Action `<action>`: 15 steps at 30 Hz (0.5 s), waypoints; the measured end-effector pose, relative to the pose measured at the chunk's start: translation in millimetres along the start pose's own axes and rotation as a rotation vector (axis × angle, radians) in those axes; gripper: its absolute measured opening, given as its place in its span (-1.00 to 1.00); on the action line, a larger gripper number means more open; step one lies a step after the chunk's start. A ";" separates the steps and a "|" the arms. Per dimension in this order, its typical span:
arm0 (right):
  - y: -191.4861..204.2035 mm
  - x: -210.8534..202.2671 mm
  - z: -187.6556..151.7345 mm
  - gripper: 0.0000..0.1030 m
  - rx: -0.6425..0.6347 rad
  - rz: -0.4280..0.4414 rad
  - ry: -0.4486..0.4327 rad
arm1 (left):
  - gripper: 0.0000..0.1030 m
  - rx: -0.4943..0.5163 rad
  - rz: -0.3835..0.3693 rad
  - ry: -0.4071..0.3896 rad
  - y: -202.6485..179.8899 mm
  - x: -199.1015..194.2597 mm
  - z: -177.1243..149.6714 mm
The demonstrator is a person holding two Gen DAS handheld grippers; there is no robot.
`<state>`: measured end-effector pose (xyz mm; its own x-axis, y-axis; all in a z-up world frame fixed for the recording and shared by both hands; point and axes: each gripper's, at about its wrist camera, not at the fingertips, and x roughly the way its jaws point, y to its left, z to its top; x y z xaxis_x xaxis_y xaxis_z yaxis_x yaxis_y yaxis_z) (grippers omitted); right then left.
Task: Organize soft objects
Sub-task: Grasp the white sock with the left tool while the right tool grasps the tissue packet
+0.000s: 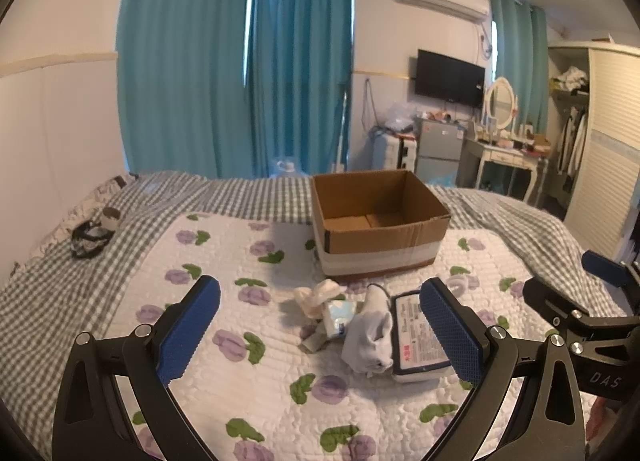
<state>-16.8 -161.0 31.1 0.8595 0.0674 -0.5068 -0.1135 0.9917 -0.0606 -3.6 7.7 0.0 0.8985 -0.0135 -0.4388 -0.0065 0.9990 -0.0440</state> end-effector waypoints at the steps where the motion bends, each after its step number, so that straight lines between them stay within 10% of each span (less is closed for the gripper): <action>1: 0.5 -0.4 -0.1 1.00 -0.001 0.002 -0.001 | 0.98 -0.002 0.000 -0.001 1.0 -0.2 0.4; 15: 23.4 73.6 -30.6 0.97 -0.048 0.087 0.175 | 0.96 -0.059 0.041 0.175 28.5 60.0 -28.9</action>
<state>28.6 -136.2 -33.9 0.7461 0.1286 -0.6533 -0.2109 0.9763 -0.0487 37.5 34.1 -53.5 0.8068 0.0151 -0.5906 -0.0719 0.9948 -0.0728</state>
